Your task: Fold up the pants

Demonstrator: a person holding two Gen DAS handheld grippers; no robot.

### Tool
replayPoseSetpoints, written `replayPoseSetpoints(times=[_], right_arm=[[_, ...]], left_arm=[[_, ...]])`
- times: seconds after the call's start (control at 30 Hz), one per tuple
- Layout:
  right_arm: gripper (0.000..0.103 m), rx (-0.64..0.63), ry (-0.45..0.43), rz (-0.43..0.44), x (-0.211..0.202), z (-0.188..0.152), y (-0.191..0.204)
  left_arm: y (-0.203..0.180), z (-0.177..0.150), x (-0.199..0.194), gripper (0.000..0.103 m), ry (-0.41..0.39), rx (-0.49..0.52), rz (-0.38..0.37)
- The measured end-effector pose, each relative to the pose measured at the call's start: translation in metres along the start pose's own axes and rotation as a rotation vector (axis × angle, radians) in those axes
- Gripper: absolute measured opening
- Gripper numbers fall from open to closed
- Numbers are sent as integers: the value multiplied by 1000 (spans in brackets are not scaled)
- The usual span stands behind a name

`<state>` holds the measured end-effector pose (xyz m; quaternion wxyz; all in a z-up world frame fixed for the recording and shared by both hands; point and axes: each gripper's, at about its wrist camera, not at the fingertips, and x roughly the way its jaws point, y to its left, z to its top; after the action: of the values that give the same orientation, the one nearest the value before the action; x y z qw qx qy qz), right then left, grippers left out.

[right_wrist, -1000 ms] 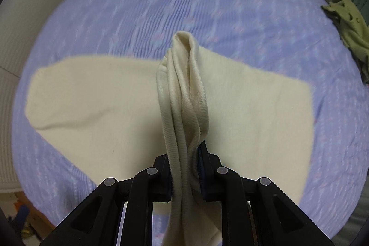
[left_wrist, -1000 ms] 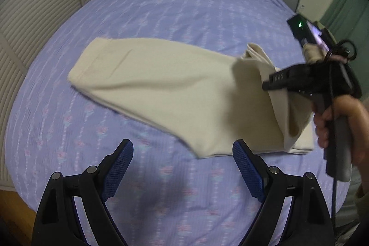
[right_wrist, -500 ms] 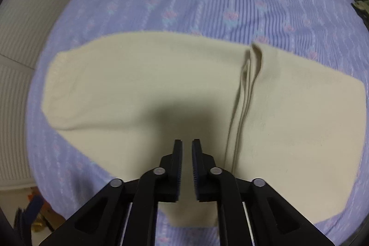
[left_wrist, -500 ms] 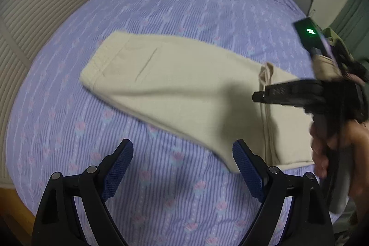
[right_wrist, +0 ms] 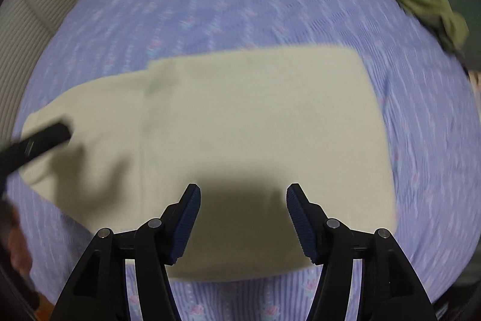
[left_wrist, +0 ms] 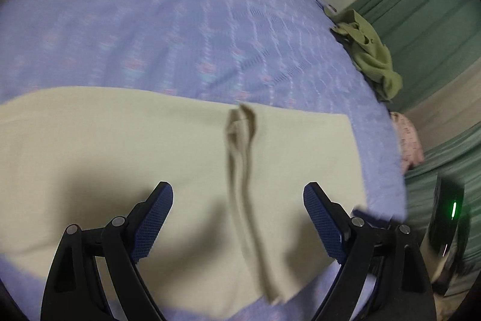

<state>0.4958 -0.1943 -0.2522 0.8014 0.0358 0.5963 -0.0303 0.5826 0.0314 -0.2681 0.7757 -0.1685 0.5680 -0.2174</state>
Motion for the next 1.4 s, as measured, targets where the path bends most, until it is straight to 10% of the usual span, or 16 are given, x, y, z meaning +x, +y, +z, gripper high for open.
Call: replayPoseSetpoints(times=[0.47, 0.6, 0.73, 0.97, 1.13, 1.27, 1.4], right_arm=[[61, 88, -6, 102, 27, 5, -3], [61, 76, 6, 116, 33, 8, 2], [61, 83, 28, 138, 39, 5, 5], [61, 35, 41, 197, 39, -5, 25], [61, 13, 83, 205, 53, -11, 45], [61, -21, 95, 181, 58, -13, 55], [61, -39, 126, 186, 51, -14, 61]], left_arm=[[31, 25, 99, 74, 108, -360, -242], [38, 26, 106, 41, 102, -448, -311], [31, 22, 88, 15, 58, -382, -268], [-6, 33, 37, 13, -107, -84, -123], [25, 47, 75, 14, 4, -101, -12], [22, 51, 77, 41, 26, -52, 118], [19, 51, 23, 57, -118, -3, 273]])
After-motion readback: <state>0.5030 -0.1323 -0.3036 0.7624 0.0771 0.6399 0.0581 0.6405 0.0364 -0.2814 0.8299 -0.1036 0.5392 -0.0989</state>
